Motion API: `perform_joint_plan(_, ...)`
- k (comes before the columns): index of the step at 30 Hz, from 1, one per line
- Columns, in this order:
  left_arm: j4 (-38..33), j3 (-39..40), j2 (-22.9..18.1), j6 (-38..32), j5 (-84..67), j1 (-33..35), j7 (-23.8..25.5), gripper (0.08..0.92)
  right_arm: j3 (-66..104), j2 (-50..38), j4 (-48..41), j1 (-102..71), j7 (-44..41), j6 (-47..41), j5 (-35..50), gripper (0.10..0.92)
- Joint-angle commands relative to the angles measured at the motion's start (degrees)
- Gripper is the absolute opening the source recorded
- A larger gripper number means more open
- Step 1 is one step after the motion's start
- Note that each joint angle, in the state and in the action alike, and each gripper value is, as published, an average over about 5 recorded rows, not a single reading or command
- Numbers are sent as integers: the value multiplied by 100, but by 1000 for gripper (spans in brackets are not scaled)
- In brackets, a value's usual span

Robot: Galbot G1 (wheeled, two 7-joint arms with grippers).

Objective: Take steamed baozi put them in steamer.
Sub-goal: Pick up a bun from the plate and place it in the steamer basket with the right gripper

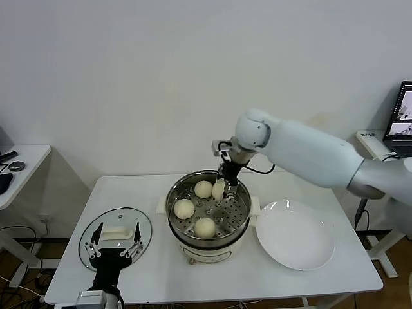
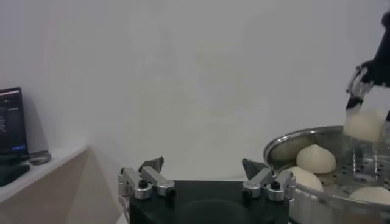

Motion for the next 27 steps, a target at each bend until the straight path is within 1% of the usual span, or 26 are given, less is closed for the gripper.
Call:
perform_joint_plan(1,-22,8,0,0,-6,-13,-1,823,-395,233,-195,-71,109,-90,-318,594)
perform_joint_plan(12,-46,20,-6,0,-36,-18,-2,823,-456,51,15,-23,187,-170,-254,602)
perform_joint_plan(14,-51,34,-7,-1,-37,-11,-6,823,-419,24,39,-26,226,-183,-236,635)
perform_joint_plan(20,-56,17,-8,-1,-57,-4,-15,823,-130,-48,92,-57,301,-191,-145,790)
perform_joint_plan(22,-53,-2,-9,-1,-71,-5,-16,823,164,-135,154,-84,341,-194,-38,814)
perform_joint_plan(24,-55,-40,-10,0,-107,-4,-19,823,508,-274,248,-101,453,-179,221,820)
perform_joint_plan(27,-86,-154,-13,12,-285,-5,-24,823,1194,-612,402,-193,1113,4,1022,822)
